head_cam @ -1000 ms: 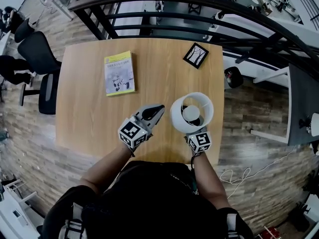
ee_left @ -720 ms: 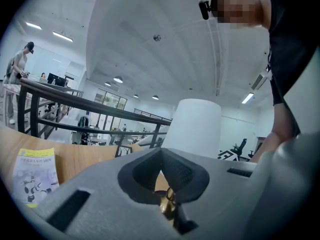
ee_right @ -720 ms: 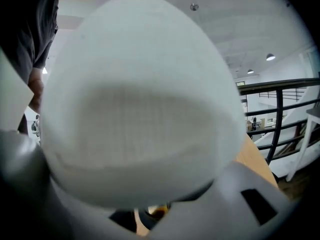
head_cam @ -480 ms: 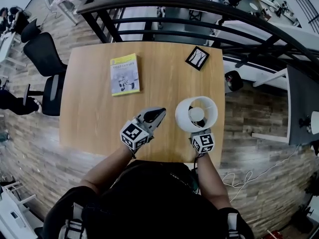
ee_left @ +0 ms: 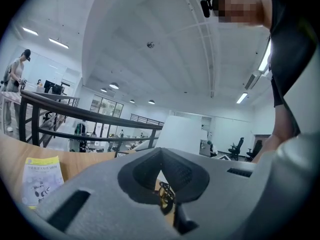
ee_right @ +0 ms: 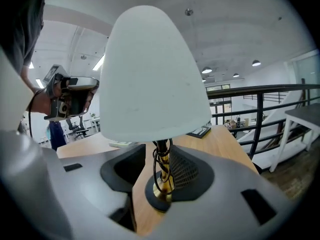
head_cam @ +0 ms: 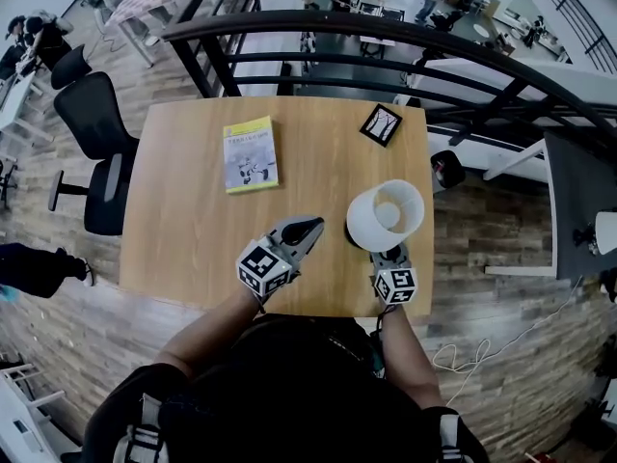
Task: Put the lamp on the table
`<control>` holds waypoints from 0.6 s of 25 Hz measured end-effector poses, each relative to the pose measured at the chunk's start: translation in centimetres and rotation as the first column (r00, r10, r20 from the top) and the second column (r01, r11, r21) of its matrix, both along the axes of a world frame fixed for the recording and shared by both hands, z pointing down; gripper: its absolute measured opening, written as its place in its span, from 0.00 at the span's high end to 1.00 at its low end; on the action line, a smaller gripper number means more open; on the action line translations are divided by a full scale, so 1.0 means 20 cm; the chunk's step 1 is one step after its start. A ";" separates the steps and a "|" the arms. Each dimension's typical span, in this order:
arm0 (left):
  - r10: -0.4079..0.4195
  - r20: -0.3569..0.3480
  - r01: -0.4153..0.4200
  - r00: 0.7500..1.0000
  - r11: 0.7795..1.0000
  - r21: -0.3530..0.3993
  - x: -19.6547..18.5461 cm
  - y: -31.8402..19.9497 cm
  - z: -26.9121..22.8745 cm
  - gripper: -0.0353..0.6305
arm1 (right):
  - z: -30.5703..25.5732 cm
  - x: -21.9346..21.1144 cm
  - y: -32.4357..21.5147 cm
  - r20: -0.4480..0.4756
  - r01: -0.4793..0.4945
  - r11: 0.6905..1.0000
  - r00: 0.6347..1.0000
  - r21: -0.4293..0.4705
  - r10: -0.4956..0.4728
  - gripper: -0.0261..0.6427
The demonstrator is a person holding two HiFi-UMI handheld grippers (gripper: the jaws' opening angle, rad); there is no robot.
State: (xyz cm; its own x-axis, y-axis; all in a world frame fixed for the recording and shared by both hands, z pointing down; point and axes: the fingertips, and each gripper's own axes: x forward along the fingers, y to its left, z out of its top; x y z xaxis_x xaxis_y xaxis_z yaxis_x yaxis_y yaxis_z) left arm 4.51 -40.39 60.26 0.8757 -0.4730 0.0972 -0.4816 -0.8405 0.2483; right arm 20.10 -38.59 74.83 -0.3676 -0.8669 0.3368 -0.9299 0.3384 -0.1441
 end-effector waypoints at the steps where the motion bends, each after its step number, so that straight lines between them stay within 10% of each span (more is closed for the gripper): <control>1: 0.004 -0.004 -0.004 1.000 1.000 0.005 -0.01 0.02 -0.01 0.94 | -0.01 -0.01 0.02 -0.002 -0.008 1.000 1.000 0.001 0.008 0.73; 15: 0.043 -0.065 -0.039 0.997 0.997 0.062 -0.12 0.24 -0.20 0.94 | -0.20 -0.11 0.37 -0.021 -0.069 0.998 0.997 0.008 0.069 0.93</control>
